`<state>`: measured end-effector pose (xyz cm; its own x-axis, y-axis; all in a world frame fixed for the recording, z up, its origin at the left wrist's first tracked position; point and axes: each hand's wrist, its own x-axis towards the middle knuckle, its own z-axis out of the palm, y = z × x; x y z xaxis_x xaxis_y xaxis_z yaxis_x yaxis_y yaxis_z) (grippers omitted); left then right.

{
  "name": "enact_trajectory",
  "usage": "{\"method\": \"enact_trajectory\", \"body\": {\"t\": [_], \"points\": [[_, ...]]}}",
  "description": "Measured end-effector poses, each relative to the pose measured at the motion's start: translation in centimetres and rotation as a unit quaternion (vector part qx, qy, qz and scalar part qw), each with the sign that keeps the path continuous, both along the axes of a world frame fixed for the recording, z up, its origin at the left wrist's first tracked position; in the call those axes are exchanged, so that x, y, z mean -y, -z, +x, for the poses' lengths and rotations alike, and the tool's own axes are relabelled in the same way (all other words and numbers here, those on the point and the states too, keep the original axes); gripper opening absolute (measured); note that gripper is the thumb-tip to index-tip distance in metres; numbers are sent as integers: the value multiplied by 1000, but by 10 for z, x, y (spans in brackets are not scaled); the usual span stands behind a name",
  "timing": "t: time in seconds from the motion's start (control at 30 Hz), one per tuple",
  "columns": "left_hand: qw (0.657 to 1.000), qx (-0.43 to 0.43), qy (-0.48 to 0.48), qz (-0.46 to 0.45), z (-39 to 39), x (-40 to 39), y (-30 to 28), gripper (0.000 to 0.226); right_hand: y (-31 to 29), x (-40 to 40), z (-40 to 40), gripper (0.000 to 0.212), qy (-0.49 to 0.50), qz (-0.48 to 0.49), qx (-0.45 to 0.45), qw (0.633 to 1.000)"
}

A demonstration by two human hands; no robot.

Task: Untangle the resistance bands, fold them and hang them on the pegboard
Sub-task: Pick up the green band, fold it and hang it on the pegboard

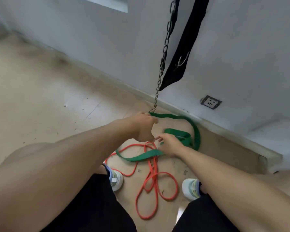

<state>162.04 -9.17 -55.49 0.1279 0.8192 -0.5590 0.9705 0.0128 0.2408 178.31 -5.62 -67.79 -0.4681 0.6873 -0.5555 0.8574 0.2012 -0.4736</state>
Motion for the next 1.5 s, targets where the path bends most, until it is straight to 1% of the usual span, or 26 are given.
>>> {"method": "enact_trajectory", "body": {"t": [0.1, 0.17, 0.23, 0.3, 0.37, 0.43, 0.53, 0.63, 0.67, 0.77, 0.93, 1.03, 1.17, 1.27, 1.37, 1.43, 1.5], "points": [[1000, -6, -1, -11, -1, -7, 2, 79, 53, 7, 0, 38, 29, -44, 25, 998], [1000, -8, -5, -22, -2, -11, 3, 78, 88, 17, -2, 41, 63, -72, 36, 995], [999, -1, -14, -35, -2, -16, 3, 77, 122, 23, -5, 59, 79, -72, 34, 994], [999, 1, -20, -41, -3, -19, 2, 76, 147, 25, -8, 75, 72, -45, 19, 996], [999, -3, -21, -43, -4, -21, 1, 72, 159, 22, -8, 83, 63, -32, 20, 997], [999, -4, -16, -46, -6, -22, 3, 68, 159, 21, -5, 86, 50, -31, 31, 998], [998, -5, -2, -59, -7, -19, 2, 66, 162, 21, 1, 86, 50, -25, 71, 996], [997, -7, 0, -76, -8, -15, 0, 65, 167, 16, 1, 88, 8, -8, 81, 997], [997, -11, 2, -79, -8, -14, -1, 65, 170, 14, 0, 85, -1, -1, 86, 996], [997, -17, -10, -79, -14, -13, -6, 65, 173, 15, -6, 64, -29, 25, 138, 990], [997, -19, -32, -67, -21, -14, -12, 67, 168, 33, -4, 56, -74, 54, 195, 977], [996, -8, -41, -74, -19, -14, -14, 69, 166, 46, 5, 46, -98, 95, 217, 967], [996, 7, -51, -75, -15, -13, -15, 71, 162, 54, 11, 41, -89, 79, 237, 964], [996, 9, -54, -71, -17, -10, -15, 68, 160, 58, 11, 36, -114, 58, 258, 958], [996, 4, -57, -64, -23, -9, -15, 63, 155, 63, 6, 39, -130, 49, 255, 957], [996, 0, -63, -56, -27, -10, -19, 62, 142, 62, -2, 40, -129, 43, 234, 963], [997, -3, -66, -46, -30, -11, -24, 60, 121, 53, -12, 42, -118, 11, 199, 973]]}}
